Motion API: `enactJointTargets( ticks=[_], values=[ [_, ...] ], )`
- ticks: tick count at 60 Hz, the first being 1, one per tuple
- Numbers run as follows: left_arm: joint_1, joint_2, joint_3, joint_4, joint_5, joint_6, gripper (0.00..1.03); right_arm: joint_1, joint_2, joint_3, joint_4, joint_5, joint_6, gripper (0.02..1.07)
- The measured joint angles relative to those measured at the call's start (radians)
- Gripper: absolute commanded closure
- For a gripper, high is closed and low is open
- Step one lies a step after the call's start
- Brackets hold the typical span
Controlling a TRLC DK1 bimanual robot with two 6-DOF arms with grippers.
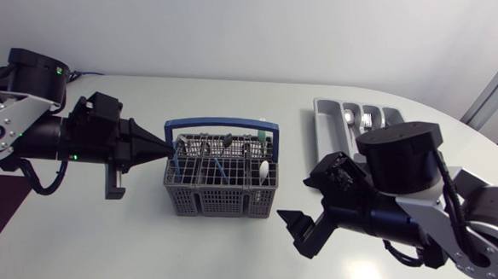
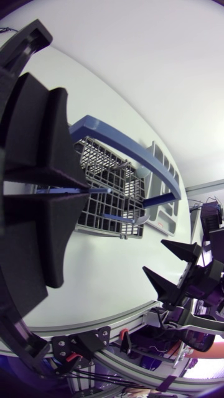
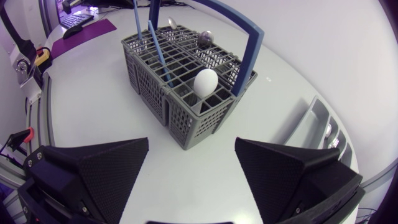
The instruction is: Unload the cutlery basket into the drawer organizer.
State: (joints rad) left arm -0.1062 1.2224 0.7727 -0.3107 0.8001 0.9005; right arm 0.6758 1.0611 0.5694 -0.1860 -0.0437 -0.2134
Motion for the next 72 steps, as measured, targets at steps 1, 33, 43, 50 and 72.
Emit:
enactJointTargets(
  ticks=[1,33,43,50,72],
  values=[
    [0.0,-0.005,0.002,-0.003,0.004,-0.002,0.93,0.002,0.0,0.0,0.0,0.0,0.0,0.07],
    [0.032,-0.143,0.08,-0.109,0.087,-0.09,0.93,0.065,-0.102,0.021,-0.059,0.003,0.0,0.07],
    [0.034,-0.212,0.115,-0.127,0.11,-0.148,0.93,0.08,-0.119,0.043,-0.077,0.003,0.0,0.07],
    [0.033,-0.258,0.14,-0.137,0.116,-0.199,0.93,0.099,-0.143,0.054,-0.081,0.002,0.0,0.07],
    [-0.029,-0.305,0.184,-0.133,0.185,-0.436,0.93,0.18,-0.128,0.217,-0.077,-0.105,0.0,0.07]
  ],
)
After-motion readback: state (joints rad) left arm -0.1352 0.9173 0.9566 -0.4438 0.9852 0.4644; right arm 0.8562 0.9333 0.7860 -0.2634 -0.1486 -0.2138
